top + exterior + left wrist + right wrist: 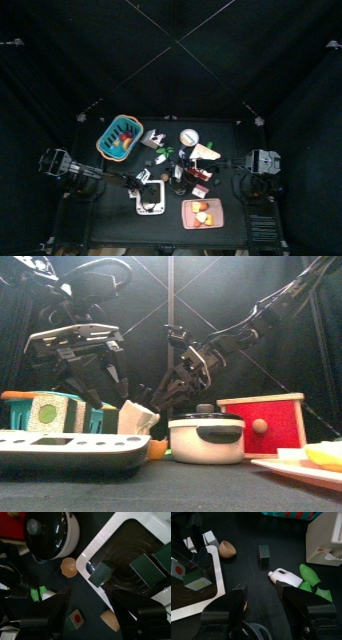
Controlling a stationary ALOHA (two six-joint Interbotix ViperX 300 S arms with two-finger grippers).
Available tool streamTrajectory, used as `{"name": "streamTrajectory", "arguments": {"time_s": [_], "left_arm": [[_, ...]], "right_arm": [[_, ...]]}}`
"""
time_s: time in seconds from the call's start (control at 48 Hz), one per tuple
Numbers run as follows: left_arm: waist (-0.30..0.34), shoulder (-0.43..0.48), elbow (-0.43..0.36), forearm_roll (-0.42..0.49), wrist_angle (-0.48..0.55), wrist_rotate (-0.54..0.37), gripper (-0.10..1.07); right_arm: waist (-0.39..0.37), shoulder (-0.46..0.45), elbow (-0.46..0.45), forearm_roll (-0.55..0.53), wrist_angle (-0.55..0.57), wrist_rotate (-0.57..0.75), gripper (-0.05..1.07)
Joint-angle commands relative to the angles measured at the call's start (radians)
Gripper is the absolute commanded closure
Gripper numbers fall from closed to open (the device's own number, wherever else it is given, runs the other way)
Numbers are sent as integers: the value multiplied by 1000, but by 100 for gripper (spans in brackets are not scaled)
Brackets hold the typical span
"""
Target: Grab sushi piece
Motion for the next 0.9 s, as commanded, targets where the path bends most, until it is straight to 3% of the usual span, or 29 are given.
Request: {"name": "streamTrajectory", "arguments": {"time_s": [0.0, 0.208, 0.375, 0.875], "left_arm": [[-2, 0, -52, -97, 32, 91, 7], [18, 28, -78, -242, 48, 296, 7], [37, 66, -98, -305, 49, 400, 7], [91, 101, -107, -339, 34, 508, 12]], "right_arm": [[-5, -21, -21, 2, -3, 2, 19], [-5, -21, -20, 2, -3, 2, 19], [-5, -21, -23, 2, -3, 2, 19], [-5, -18, -25, 2, -3, 2, 19]]}}
